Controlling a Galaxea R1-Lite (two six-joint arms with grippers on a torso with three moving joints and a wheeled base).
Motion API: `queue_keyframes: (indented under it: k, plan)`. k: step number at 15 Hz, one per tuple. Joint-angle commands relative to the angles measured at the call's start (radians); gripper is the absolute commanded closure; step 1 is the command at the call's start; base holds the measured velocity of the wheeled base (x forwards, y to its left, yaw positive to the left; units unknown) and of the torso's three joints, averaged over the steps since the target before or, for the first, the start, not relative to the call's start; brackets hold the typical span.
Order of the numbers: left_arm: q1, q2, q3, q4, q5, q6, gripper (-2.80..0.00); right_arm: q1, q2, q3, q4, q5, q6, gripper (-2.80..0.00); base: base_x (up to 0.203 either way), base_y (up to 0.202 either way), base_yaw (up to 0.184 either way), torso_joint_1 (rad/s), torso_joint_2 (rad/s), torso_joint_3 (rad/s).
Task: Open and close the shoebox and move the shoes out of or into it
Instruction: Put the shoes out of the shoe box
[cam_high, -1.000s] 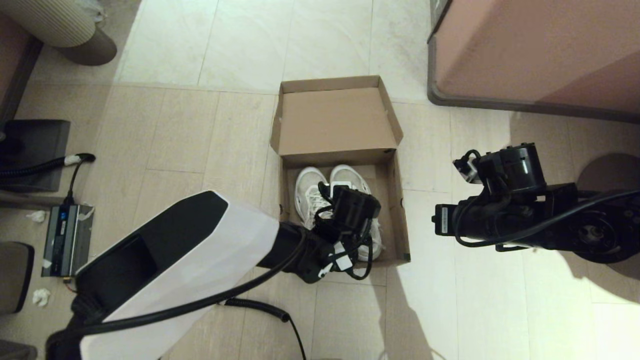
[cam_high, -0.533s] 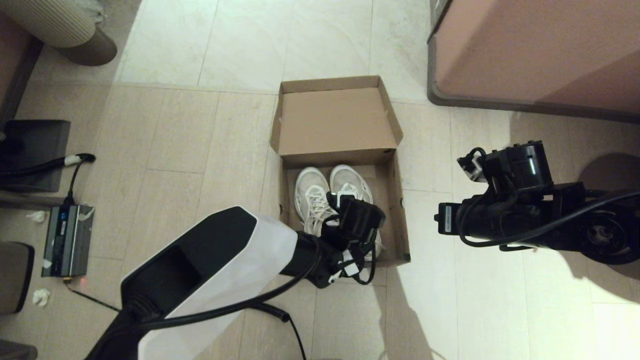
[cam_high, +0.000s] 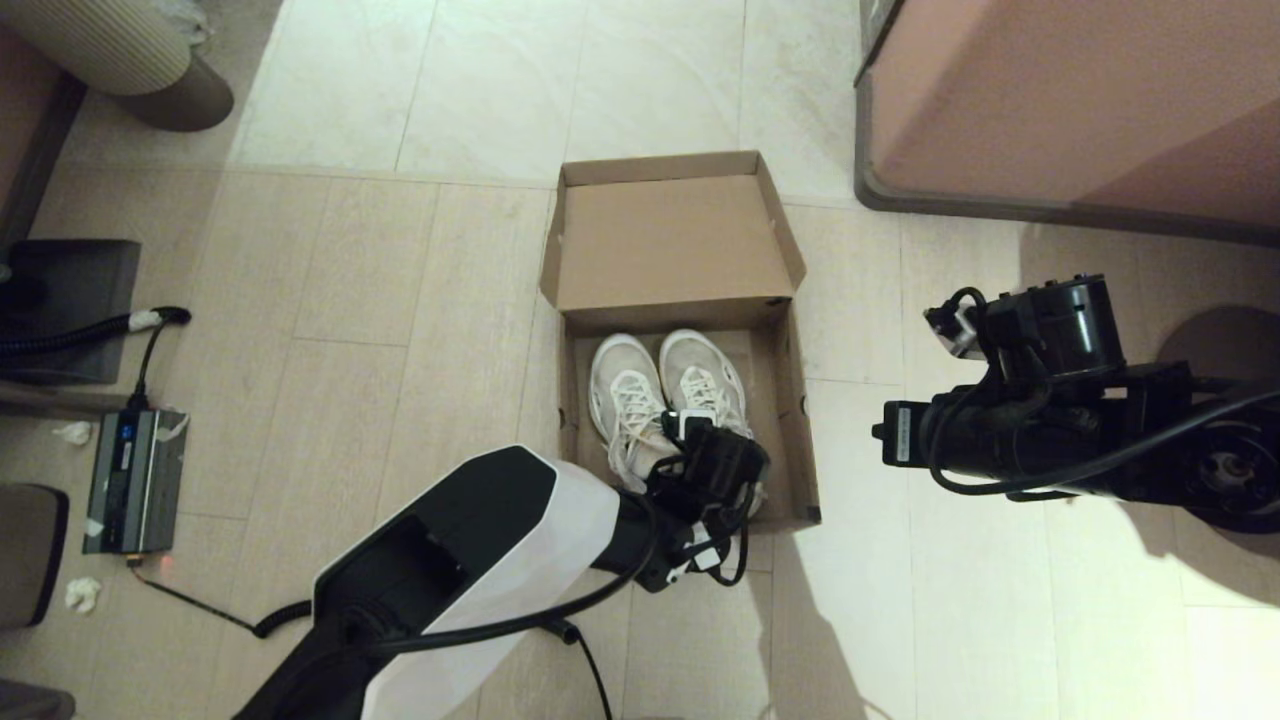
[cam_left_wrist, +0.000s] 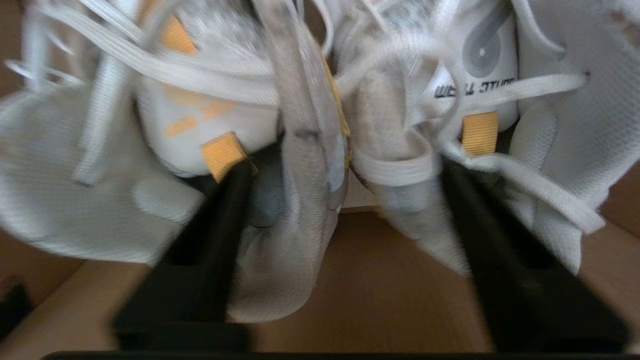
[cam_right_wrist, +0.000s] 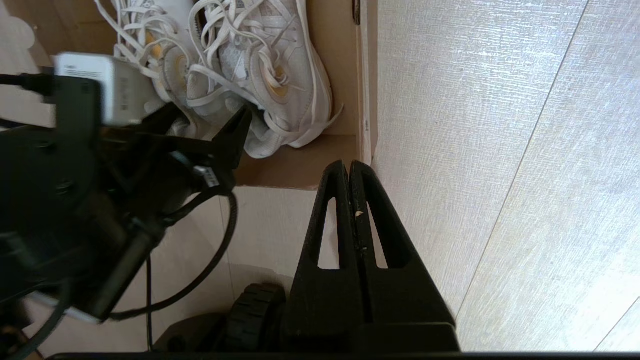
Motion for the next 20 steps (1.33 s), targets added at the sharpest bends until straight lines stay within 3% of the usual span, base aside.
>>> queue_keyframes:
  k: [1,8,14,20]
  plan:
    - [0.001,0.031,-0.023,-0.001,0.005,-0.002,0.0,0.001,-0.011,0.011,-0.002,0.001,0.002,0.0,0.0,0.0,0.0,0.0,0.0,0.0]
    - [-0.004,-0.086,-0.005,0.038,0.005,-0.002,0.0,0.006,-0.098,0.021,0.034,-0.005,-0.004,0.0,0.0,0.0,0.0,0.0,0.0,0.0]
    - [-0.067,-0.382,0.198,0.11,-0.002,-0.006,0.0,0.006,-0.181,0.009,0.119,-0.013,-0.002,0.0,0.0,0.0,0.0,0.0,0.0,0.0]
    - [-0.078,-0.687,0.399,0.129,-0.004,-0.003,0.0,0.006,-0.156,-0.005,0.119,-0.013,-0.005,0.0,0.0,0.0,0.0,0.0,0.0,0.0]
